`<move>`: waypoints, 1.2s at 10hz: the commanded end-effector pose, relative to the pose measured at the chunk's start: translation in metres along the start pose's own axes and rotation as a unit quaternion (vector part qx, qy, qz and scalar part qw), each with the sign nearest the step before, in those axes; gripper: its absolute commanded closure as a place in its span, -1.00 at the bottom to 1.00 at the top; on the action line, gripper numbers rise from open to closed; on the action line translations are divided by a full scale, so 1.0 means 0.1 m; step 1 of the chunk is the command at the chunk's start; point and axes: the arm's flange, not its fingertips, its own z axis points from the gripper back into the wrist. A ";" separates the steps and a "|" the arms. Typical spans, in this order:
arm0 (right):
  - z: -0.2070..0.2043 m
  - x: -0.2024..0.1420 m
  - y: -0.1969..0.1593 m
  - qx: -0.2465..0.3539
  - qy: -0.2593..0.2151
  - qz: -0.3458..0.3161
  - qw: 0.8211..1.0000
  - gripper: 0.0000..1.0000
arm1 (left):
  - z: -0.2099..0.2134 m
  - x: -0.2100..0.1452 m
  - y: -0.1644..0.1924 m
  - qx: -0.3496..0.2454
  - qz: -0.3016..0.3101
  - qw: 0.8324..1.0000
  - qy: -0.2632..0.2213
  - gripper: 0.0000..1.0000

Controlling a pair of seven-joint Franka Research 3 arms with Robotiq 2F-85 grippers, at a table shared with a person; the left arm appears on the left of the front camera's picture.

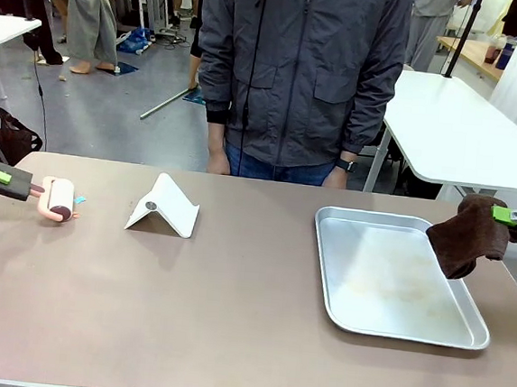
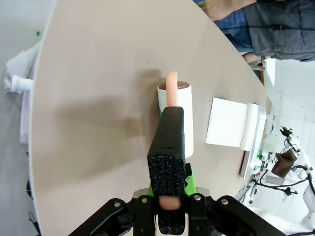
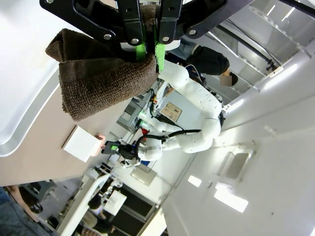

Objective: Clean the surface of the table.
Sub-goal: Clean the area not pointed to by the person.

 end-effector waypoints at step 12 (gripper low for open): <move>-0.01 0.04 0.02 0.003 -0.010 0.008 1.000 0.84 | 0.24 -0.13 -1.22 -0.090 -0.178 0.979 -0.044 0.94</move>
